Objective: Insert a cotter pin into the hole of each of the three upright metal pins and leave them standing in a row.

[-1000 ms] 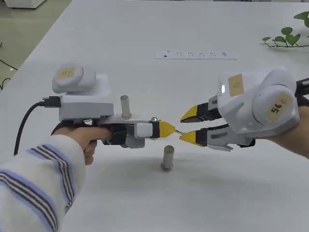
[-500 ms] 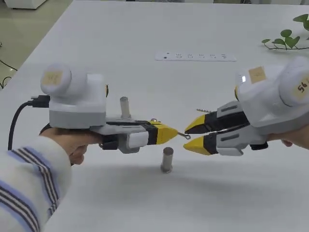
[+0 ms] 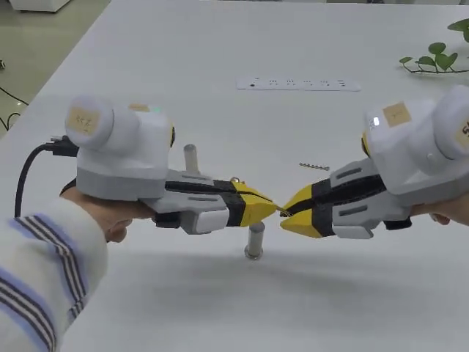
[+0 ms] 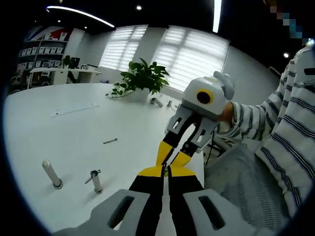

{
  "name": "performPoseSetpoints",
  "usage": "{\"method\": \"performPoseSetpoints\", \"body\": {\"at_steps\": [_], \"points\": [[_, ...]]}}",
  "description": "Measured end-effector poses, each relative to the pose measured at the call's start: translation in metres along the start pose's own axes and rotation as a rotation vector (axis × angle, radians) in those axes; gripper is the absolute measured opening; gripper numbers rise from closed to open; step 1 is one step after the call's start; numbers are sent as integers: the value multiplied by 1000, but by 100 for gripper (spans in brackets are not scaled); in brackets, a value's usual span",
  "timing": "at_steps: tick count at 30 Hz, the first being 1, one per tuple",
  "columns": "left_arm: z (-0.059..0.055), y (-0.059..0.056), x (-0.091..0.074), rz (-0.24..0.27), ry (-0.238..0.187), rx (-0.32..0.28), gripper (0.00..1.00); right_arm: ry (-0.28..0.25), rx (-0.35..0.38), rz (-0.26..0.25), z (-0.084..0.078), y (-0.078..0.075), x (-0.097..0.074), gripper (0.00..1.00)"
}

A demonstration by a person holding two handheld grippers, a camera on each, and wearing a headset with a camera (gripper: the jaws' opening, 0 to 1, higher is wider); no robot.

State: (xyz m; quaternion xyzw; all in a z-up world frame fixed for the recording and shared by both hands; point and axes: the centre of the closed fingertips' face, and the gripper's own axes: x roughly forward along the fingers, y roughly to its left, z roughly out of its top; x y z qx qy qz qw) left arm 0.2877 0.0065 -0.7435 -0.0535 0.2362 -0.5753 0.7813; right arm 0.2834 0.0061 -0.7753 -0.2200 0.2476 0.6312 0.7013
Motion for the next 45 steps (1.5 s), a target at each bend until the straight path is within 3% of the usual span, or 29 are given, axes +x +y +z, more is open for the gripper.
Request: {"method": "performPoseSetpoints", "body": {"at_steps": [14,21,25,32,37,41,45], "points": [[-12,-5,-2,-26,51,43,1,31,-38,60,-3,10,0,5],[-22,-11,-2,-56,94,144,1,66,-67,90,-6,17,-2,4],[-25,-11,-2,-59,109,156,1,75,-70,90,-6,18,-4,4],[-24,-10,-1,-54,104,201,1,85,-75,82,-6,18,-5,3],[-24,-5,-3,-29,104,274,2,87,-70,76,-6,17,-6,3],[-28,2,-5,1,117,312,13,97,-40,59,-9,12,-7,3],[-30,12,-6,43,97,299,28,117,-19,37,-17,6,-8,3]]}}
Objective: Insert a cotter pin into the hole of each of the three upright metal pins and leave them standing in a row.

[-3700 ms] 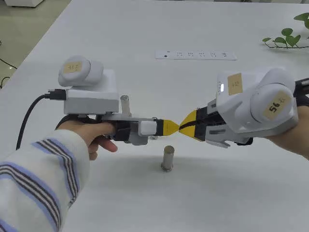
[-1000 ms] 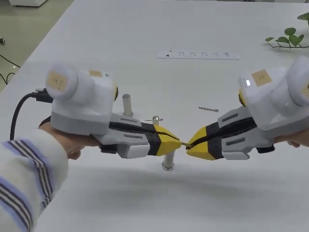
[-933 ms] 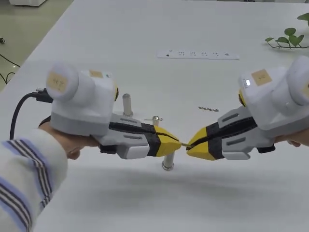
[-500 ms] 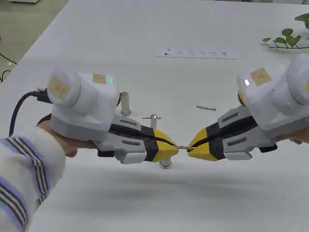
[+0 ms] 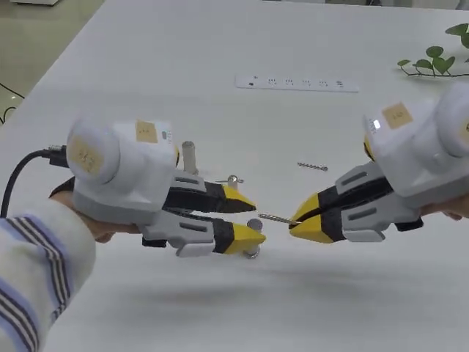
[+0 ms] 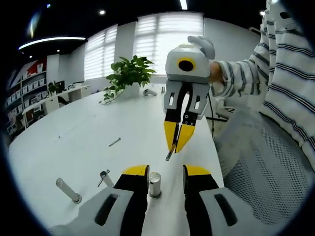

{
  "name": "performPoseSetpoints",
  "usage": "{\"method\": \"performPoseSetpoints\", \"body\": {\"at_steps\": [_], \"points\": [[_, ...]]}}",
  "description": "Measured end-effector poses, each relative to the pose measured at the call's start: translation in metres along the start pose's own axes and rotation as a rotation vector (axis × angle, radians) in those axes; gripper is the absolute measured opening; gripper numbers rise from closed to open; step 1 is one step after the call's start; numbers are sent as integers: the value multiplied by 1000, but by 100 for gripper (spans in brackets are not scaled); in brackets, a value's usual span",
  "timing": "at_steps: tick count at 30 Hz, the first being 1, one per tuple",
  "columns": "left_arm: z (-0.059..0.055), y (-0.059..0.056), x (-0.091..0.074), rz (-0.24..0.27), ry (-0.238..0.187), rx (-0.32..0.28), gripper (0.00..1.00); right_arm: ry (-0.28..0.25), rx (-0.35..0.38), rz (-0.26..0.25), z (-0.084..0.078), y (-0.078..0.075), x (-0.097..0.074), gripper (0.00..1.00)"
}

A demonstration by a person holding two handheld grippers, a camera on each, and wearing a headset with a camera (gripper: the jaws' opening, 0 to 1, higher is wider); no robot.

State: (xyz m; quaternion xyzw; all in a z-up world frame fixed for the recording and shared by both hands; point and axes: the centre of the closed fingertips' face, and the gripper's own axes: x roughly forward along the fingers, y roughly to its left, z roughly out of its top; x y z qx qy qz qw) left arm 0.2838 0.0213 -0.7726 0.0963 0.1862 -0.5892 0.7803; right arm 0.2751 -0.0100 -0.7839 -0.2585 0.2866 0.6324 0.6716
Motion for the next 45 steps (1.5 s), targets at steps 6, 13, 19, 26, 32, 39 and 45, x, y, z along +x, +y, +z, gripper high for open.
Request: {"method": "performPoseSetpoints", "body": {"at_steps": [6,13,19,26,32,39,45], "points": [[-23,7,6,32,25,-63,32,45,32,-34,-14,-6,2,3],[-39,14,15,68,50,-94,32,80,77,-63,-30,-13,5,3],[-45,15,24,67,56,-116,31,95,96,-70,-36,-14,9,3],[-50,18,33,70,62,-126,28,98,124,-64,-42,-11,13,3],[-54,20,37,69,71,-133,25,105,133,-57,-45,-10,15,3],[-55,20,40,67,74,-127,17,106,147,-56,-44,-12,19,3],[-56,21,40,75,67,-155,13,100,146,-50,-40,-12,22,3]]}}
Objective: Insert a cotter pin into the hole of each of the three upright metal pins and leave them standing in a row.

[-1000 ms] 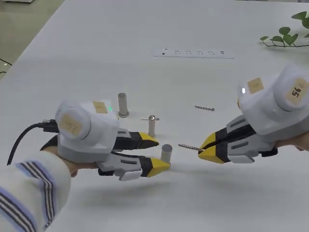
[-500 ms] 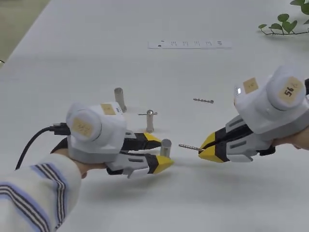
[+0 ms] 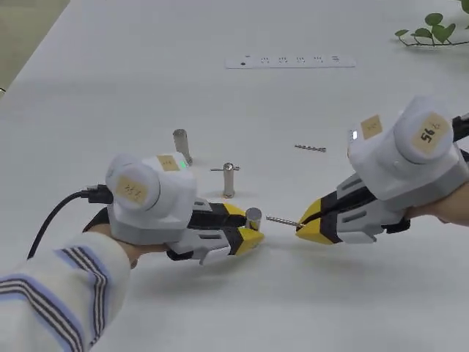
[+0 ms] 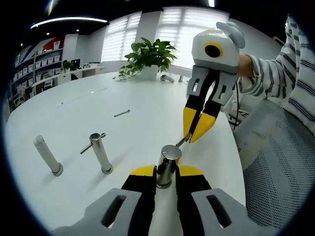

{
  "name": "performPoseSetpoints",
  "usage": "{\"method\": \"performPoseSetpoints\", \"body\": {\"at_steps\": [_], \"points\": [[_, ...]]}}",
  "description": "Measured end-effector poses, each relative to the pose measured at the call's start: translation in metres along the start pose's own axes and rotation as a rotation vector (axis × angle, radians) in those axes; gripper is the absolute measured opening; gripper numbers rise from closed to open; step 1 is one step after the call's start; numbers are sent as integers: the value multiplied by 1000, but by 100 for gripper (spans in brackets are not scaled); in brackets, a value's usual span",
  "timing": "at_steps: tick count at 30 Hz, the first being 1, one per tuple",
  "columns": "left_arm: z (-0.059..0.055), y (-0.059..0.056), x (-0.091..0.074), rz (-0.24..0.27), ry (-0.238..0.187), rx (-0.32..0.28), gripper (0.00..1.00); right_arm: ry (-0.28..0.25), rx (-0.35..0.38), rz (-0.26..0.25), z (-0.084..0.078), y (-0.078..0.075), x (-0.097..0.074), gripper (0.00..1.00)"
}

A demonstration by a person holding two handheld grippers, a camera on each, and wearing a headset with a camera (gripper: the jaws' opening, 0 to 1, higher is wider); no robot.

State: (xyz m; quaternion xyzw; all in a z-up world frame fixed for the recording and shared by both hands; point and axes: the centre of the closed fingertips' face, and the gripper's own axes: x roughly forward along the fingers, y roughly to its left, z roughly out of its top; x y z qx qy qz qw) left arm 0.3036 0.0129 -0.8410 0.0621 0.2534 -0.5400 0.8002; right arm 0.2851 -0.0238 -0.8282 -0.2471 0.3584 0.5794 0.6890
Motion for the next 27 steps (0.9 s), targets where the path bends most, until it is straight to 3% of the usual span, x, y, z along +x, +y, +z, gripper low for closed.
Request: {"method": "performPoseSetpoints", "body": {"at_steps": [13,27], "points": [[0,-2,0,1,-1,20,13,2,0,5,3,0,3,3],[-1,-1,0,8,7,1,13,28,-33,10,7,-1,8,3]]}}
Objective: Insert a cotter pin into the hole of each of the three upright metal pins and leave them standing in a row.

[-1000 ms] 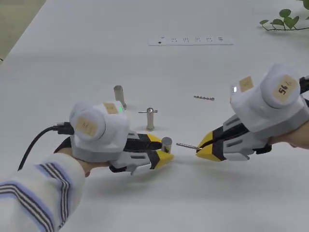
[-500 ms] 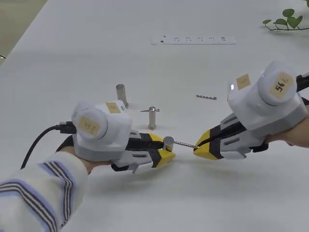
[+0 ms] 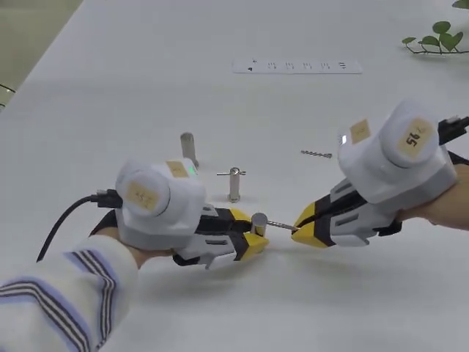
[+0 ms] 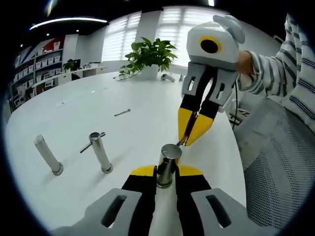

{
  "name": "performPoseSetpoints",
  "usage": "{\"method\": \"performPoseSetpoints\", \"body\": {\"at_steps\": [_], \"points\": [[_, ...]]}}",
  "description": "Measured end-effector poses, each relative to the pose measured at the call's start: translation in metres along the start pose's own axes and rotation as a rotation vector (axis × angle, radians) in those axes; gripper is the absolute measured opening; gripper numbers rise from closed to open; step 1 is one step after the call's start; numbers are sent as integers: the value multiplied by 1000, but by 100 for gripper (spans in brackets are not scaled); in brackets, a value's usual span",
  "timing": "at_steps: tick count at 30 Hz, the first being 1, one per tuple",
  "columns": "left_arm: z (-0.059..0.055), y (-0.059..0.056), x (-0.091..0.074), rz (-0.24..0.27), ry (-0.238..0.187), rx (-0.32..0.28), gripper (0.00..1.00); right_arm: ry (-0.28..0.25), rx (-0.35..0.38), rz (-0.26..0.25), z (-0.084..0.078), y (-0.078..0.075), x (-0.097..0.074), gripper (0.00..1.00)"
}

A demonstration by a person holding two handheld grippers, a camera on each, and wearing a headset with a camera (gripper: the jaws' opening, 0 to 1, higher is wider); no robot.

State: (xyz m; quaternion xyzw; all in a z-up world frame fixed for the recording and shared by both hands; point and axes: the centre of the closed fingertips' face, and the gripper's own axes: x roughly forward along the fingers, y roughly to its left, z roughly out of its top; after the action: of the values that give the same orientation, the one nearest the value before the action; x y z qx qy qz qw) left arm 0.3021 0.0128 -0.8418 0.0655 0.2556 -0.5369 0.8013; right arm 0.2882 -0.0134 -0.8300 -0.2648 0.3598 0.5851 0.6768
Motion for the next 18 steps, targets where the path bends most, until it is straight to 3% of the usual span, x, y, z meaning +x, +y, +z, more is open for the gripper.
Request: {"method": "performPoseSetpoints", "body": {"at_steps": [9,18], "points": [[-1,1,1,6,4,-9,13,25,-47,9,0,-2,2,3],[-2,1,1,11,8,-10,13,17,-58,11,4,-2,-1,3]]}}
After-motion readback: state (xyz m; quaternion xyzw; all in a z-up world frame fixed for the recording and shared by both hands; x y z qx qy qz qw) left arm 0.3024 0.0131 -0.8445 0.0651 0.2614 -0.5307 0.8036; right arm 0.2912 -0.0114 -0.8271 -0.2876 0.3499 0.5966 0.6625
